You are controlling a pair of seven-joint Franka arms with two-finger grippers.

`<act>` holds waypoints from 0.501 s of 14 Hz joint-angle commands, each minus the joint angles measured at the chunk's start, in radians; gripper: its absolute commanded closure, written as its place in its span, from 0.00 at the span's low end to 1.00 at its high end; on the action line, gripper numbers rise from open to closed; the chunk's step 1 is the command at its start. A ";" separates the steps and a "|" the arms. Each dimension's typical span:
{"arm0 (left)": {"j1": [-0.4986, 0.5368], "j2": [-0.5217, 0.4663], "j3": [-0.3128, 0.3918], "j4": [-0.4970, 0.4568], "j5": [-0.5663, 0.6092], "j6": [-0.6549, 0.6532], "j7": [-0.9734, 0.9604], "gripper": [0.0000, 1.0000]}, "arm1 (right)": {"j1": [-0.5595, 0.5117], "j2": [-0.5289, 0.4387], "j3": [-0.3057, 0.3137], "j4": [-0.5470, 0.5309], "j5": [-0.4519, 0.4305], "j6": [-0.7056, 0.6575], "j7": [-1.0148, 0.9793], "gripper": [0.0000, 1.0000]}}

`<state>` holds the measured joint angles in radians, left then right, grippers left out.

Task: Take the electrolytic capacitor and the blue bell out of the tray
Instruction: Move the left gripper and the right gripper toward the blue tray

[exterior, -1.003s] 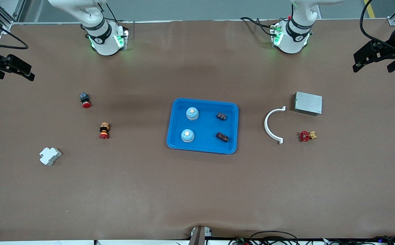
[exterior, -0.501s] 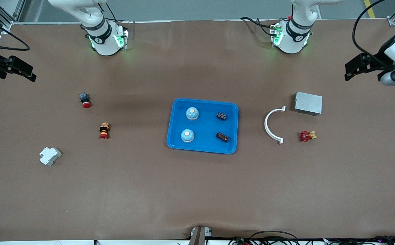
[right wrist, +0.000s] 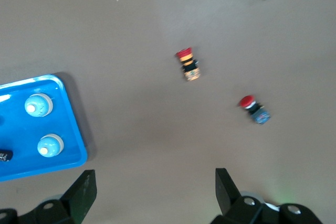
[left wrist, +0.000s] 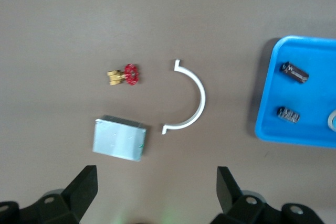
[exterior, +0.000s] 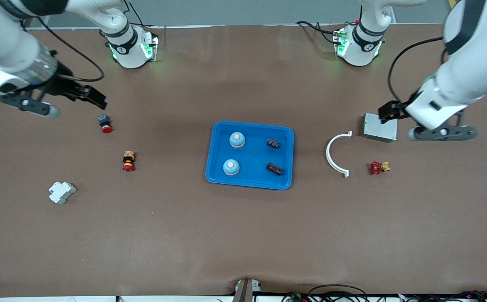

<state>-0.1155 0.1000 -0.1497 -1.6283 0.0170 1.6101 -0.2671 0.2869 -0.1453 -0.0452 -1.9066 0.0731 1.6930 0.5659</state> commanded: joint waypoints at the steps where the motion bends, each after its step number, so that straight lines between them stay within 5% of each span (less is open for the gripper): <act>1: -0.006 -0.029 -0.045 -0.140 -0.005 0.144 -0.087 0.00 | 0.153 -0.066 -0.005 -0.197 0.017 0.168 0.186 0.00; 4: -0.012 -0.019 -0.099 -0.249 -0.005 0.309 -0.223 0.00 | 0.342 -0.015 -0.005 -0.328 0.016 0.451 0.444 0.00; 7: -0.050 0.050 -0.143 -0.259 0.009 0.370 -0.435 0.00 | 0.446 0.159 -0.002 -0.298 0.017 0.575 0.593 0.00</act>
<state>-0.1421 0.1236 -0.2754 -1.8770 0.0170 1.9413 -0.5920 0.6860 -0.0889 -0.0322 -2.2370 0.0792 2.2092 1.0903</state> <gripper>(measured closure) 0.000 0.000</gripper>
